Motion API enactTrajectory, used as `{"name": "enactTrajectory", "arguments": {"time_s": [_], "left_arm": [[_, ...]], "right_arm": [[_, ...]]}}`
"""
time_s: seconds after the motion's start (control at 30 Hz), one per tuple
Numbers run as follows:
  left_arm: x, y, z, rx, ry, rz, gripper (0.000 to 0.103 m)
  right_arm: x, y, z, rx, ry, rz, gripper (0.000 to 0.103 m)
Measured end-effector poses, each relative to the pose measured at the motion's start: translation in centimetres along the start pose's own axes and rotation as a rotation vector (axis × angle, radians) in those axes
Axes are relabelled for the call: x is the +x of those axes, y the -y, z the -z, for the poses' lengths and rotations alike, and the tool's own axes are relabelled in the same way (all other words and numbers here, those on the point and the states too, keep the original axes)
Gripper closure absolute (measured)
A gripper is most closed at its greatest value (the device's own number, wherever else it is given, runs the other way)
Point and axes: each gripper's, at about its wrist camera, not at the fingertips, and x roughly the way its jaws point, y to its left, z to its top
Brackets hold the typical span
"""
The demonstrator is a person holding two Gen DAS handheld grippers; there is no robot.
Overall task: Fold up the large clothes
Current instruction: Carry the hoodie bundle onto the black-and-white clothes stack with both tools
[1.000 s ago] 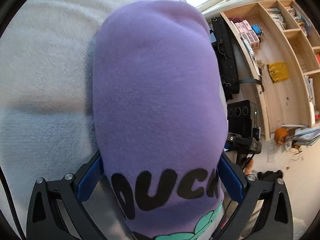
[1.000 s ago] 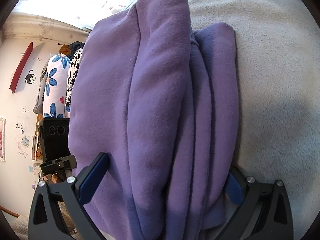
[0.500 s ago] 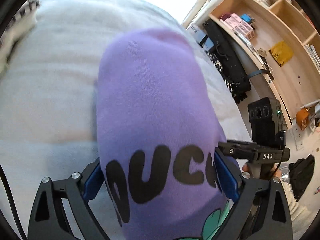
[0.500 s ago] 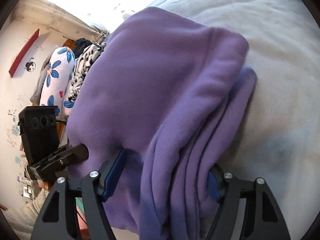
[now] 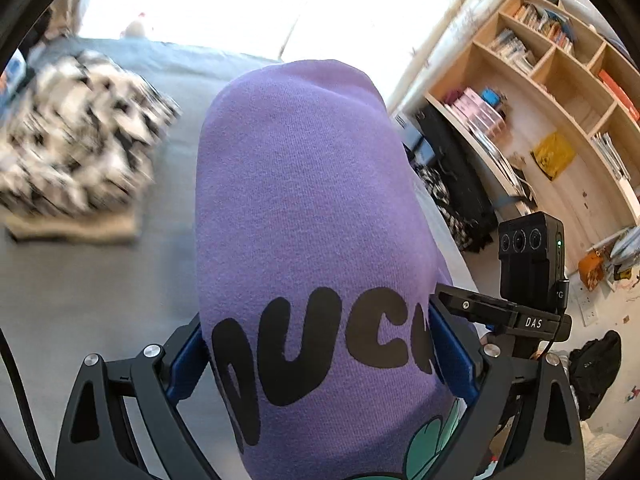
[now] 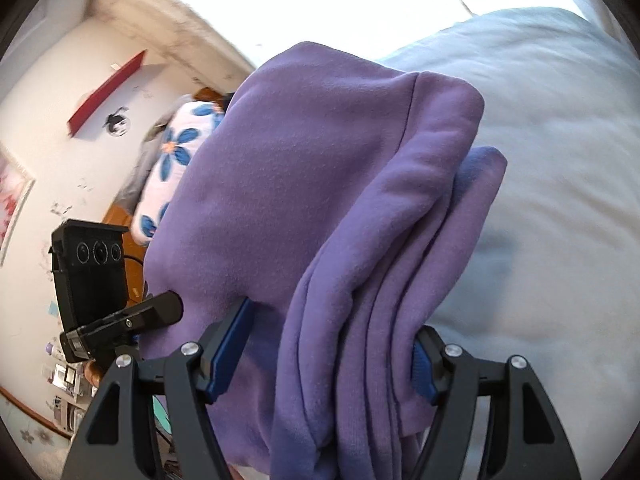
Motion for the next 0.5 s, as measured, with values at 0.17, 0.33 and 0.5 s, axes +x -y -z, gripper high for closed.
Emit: {"name": "enactTrajectory", "arguments": {"time_s": [0.17,0.33,0.5], "left_arm": [[-7.4,-6.8,-6.4,0.049,0.055,-0.079,0.008],[-9.8,-14.8,-13.7,0.081,0.091,-0.129,0.008],[-7.4,-23.0,-19.4,0.092,0.087,-0.153,0.007]], "right_arm": [[6.5,-6.7,-5.9,-0.028,0.039,-0.069,0.033],[14.8,-10.5,-12.7,-0.011,0.079,-0.117,0.032],[23.7,-10.0,-17.9,0.007,0.11,-0.129,0.032]]}}
